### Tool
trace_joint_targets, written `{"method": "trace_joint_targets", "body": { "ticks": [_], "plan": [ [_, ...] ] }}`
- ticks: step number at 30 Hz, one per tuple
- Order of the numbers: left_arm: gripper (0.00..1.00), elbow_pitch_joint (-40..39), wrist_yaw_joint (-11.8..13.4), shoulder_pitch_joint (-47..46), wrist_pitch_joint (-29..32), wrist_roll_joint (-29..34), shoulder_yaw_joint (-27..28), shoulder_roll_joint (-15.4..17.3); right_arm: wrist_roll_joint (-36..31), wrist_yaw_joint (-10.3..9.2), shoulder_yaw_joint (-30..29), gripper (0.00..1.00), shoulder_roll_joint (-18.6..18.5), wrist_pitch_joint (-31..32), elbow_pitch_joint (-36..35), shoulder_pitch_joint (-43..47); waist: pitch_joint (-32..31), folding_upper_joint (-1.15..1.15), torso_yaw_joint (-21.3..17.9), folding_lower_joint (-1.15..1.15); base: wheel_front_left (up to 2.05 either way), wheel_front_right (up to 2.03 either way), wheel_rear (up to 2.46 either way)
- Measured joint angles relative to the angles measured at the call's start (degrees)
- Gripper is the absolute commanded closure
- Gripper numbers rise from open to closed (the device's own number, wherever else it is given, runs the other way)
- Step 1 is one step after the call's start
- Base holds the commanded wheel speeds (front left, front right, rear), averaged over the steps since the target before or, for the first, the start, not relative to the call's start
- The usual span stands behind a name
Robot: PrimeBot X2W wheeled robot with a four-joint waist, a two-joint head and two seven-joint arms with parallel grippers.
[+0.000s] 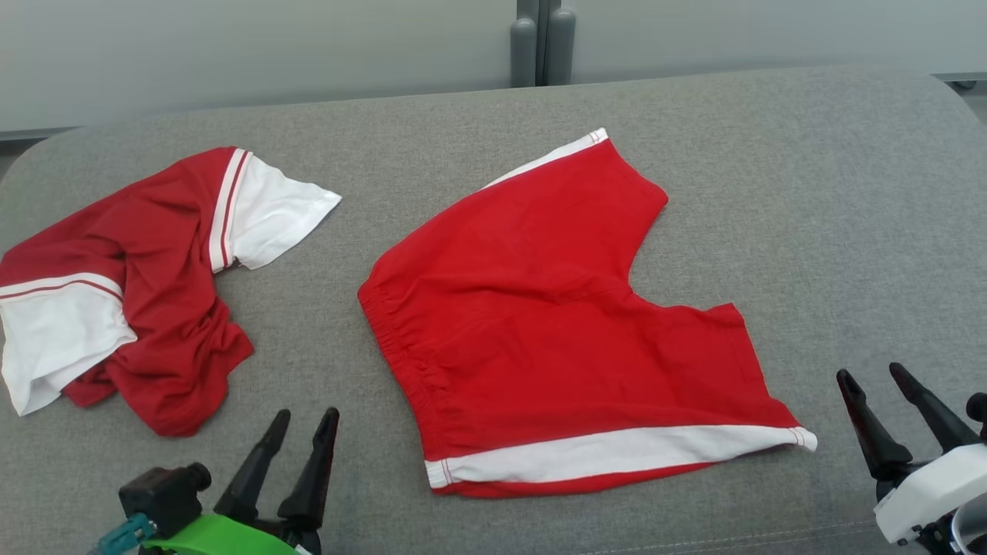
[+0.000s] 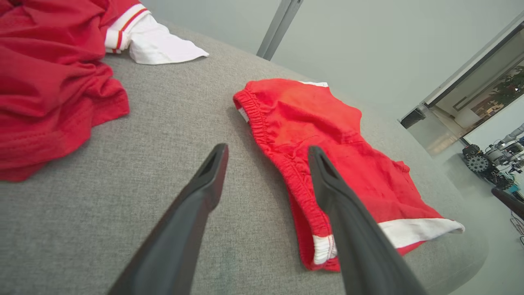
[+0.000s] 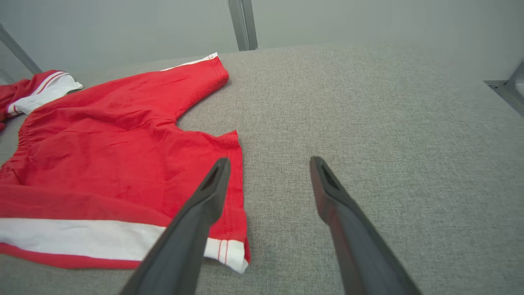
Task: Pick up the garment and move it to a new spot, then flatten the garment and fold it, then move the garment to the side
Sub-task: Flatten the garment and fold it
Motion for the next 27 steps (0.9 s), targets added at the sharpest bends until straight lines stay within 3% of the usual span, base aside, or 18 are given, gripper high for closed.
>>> {"method": "trace_joint_targets", "body": {
  "ticks": [7,15,27],
  "plan": [
    [0.0,-3.7,2.5,-0.1,0.0,5.0,3.8,0.1,-0.5,-1.25,-2.2,0.0,0.5,-1.0,-3.1,-0.4,-1.1,0.0,-1.1,0.0,0.0,0.0,0.0],
    [0.0,-4.7,4.3,0.1,-0.2,8.0,5.6,-0.4,-5.8,-3.03,-3.8,0.0,1.1,-1.9,-3.0,-1.4,-3.4,0.0,-1.8,0.0,0.0,0.0,0.0],
    [0.0,-3.3,4.3,-0.1,-0.2,11.2,5.1,-1.3,-11.5,-3.56,-4.3,0.0,5.1,-2.0,-0.9,-3.4,-3.7,0.0,0.2,0.0,0.0,0.0,0.0]
  ]
}}
